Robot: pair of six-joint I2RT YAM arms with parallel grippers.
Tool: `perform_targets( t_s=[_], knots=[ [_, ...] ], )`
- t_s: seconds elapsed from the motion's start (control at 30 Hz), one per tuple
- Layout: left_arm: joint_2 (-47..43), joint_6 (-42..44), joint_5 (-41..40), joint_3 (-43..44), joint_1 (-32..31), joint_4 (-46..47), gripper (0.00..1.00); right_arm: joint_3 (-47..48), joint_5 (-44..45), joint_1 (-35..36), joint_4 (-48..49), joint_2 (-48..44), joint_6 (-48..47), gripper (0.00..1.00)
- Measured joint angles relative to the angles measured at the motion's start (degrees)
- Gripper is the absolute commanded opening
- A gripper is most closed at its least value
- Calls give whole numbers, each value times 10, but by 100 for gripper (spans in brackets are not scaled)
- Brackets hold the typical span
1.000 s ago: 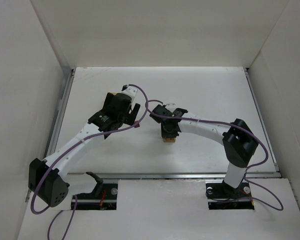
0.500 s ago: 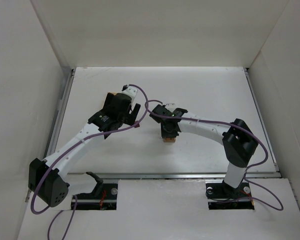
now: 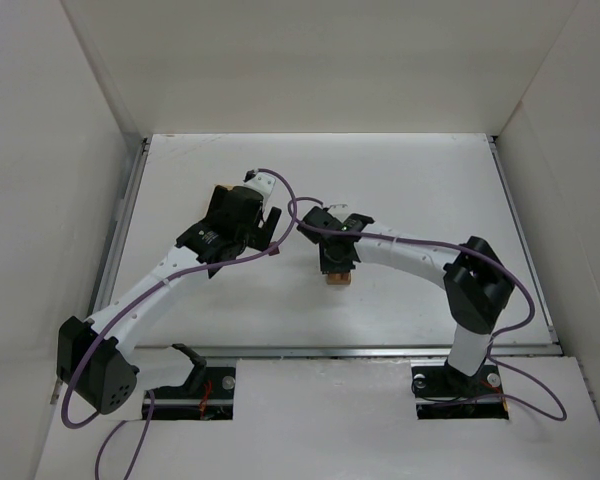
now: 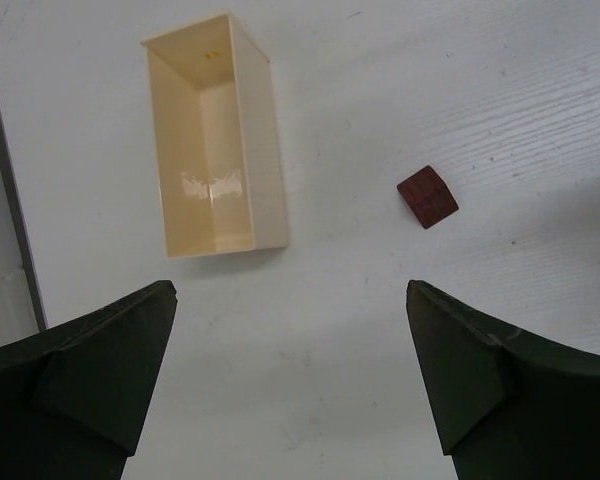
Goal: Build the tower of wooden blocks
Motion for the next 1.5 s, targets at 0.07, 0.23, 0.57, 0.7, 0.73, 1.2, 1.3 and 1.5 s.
perform_targets(
  t_s=[0.07,0.23,0.57,0.7,0.73,1.2,1.3,1.5],
  knots=[
    [0,0,0,0,0,0,99,4,0,0,0,2,0,0],
    [0,0,0,-1,0,0,99,4,-1,0,0,5,1,0],
    [0,0,0,-3,0,0,99,3,-1,-3,0,5,11,0],
    [0,0,0,-3,0,0,99,2,-1,-4,-1,5,13,0],
    [0,0,0,-3,0,0,99,2,-1,-4,-1,5,13,0],
    [0,0,0,-3,0,0,99,-3,5,-4,-2,4,17,0],
    [0,0,2,-3,0,0,99,-5,7,-4,-3,2,17,0],
    [0,0,3,-3,0,0,99,-8,7,-4,-2,0,17,0]
  ],
)
